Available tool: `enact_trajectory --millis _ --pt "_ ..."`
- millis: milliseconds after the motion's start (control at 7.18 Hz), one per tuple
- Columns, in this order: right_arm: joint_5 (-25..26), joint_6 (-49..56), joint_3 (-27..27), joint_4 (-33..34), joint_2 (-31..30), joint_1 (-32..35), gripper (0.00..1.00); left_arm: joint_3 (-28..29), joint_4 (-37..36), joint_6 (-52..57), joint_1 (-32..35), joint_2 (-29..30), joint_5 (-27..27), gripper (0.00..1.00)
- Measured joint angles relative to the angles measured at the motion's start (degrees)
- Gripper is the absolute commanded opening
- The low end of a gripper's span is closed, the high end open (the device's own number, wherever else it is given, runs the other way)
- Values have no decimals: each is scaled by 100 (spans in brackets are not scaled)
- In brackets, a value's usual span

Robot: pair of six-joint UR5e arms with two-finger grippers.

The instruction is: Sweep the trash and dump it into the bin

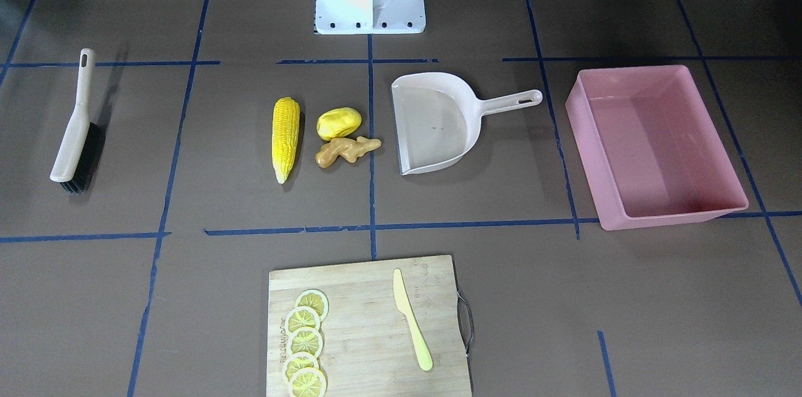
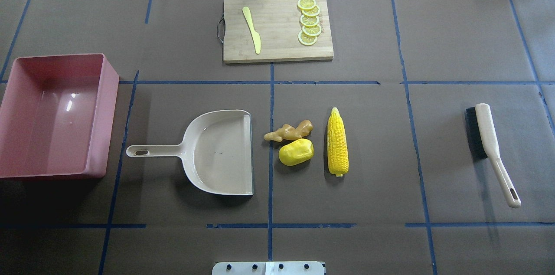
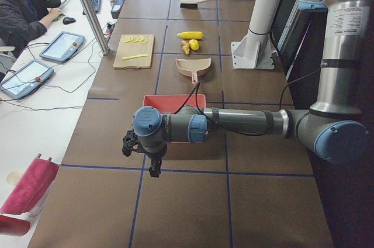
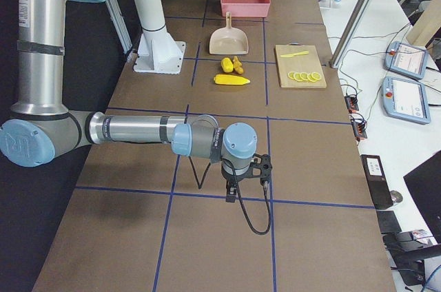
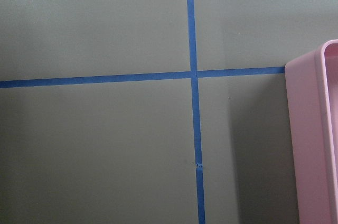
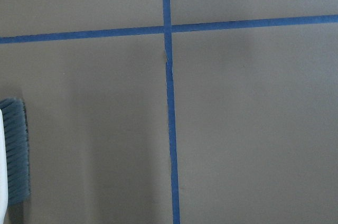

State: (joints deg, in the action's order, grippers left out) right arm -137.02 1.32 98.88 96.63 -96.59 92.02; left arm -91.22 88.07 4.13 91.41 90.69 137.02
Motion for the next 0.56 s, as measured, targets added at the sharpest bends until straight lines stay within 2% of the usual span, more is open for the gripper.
enact_trajectory --millis 557 --pt "17 -31 0 -4 41 -5 100 -1 12 -88 -6 -5 8 100"
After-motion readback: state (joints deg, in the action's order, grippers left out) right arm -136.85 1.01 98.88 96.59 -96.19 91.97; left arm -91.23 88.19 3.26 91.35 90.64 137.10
